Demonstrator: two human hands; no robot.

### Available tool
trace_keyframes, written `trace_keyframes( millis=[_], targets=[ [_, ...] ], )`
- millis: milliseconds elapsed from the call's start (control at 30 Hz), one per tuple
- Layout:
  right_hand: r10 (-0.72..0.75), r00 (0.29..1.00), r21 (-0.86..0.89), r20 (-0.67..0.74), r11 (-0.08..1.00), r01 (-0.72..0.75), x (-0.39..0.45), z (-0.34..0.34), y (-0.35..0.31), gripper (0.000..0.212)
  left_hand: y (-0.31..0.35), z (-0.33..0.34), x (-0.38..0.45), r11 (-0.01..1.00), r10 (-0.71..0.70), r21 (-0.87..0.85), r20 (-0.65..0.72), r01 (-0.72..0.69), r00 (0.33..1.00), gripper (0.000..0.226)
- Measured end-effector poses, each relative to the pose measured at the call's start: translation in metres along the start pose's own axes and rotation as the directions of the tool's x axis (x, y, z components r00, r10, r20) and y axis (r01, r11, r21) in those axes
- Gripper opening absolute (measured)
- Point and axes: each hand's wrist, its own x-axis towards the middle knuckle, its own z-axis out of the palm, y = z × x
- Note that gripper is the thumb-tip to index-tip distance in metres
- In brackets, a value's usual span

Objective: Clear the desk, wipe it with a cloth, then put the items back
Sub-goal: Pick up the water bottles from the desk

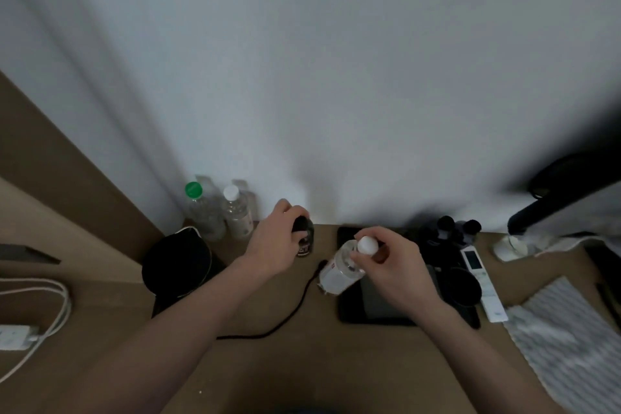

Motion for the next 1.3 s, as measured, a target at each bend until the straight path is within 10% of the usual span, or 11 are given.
trace_keyframes(
  millis=[1300],
  targets=[
    [0.2,0.98,-0.019,-0.007,0.98,-0.2,-0.113,-0.07,0.055,0.021,0.096,0.108,0.037,1.0,0.022,-0.018,0.157,-0.019,0.987,0.032]
  ],
)
